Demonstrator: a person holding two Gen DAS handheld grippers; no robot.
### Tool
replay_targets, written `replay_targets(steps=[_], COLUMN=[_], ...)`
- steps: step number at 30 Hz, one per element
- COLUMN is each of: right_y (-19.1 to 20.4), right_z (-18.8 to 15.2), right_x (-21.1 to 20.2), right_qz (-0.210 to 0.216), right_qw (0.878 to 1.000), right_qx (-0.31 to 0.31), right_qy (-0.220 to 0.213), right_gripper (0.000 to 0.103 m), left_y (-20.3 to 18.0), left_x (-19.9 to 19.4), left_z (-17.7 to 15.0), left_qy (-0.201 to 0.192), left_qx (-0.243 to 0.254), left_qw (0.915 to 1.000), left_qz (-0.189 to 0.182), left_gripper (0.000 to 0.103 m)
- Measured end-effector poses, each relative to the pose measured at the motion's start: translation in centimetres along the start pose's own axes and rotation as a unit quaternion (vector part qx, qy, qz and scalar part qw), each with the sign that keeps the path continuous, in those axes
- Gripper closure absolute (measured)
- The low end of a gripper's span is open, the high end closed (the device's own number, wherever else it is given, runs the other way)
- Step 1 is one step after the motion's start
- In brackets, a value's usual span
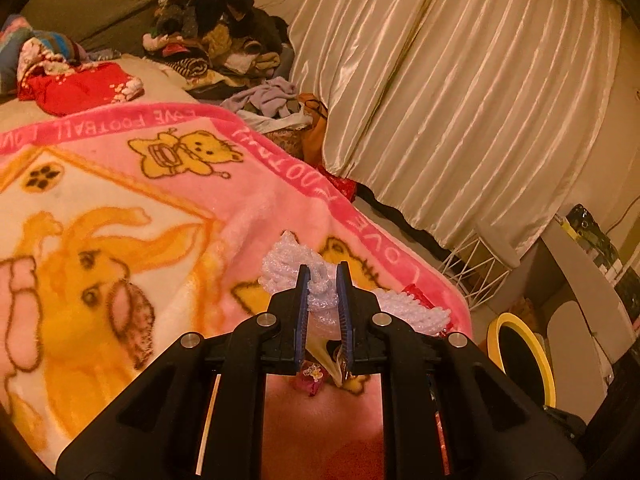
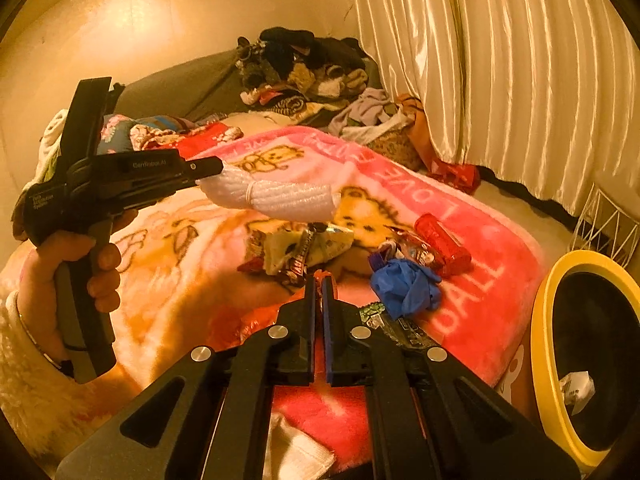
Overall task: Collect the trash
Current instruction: 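Carry the mesh sleeve and orange-red bag with both tools over the bin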
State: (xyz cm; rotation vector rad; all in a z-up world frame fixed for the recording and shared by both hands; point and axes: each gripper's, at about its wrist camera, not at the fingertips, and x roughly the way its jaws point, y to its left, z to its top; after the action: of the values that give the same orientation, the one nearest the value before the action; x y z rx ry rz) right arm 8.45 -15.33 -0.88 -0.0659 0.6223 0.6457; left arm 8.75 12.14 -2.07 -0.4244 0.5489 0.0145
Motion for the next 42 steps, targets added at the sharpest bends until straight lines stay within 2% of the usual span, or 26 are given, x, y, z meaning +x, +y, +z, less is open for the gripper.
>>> replay_targets(steps=[5,16,31,42], right_y=[0.0,-1.3,-4.1,-7.5], right_z=[0.8,2.4,2.8,2.6], right_x=[-1.5,-4.9,-7.8,-9.6], right_qz=[0.003,-0.015,-0.05,-0.083], right_qw=[1.0,0.997,0.991,0.985], right_qx=[0.004,0.012,0.045,0.086], right_qy=[-0.024,-0.078,-0.112,-0.127], right_gripper=[0.1,0.1,0.1,0.1], left_y=[-0.5,-2.8,-7.5,-10.3], left_x=[-1.0,-2.2,-2.4,-2.2], left_z=[0.1,0.3,-0.5,-1.4], left_qy=[-0.01,-0.022,-0.017,-0.017], left_qx=[0.012,0.036,0.081,0.111], left_qw=[0.9999,0.9989,0.9956,0.9928], left_qz=[0.002,-0.017,-0.045,-0.042], left_gripper=[0.094,0.094,0.094,0.094])
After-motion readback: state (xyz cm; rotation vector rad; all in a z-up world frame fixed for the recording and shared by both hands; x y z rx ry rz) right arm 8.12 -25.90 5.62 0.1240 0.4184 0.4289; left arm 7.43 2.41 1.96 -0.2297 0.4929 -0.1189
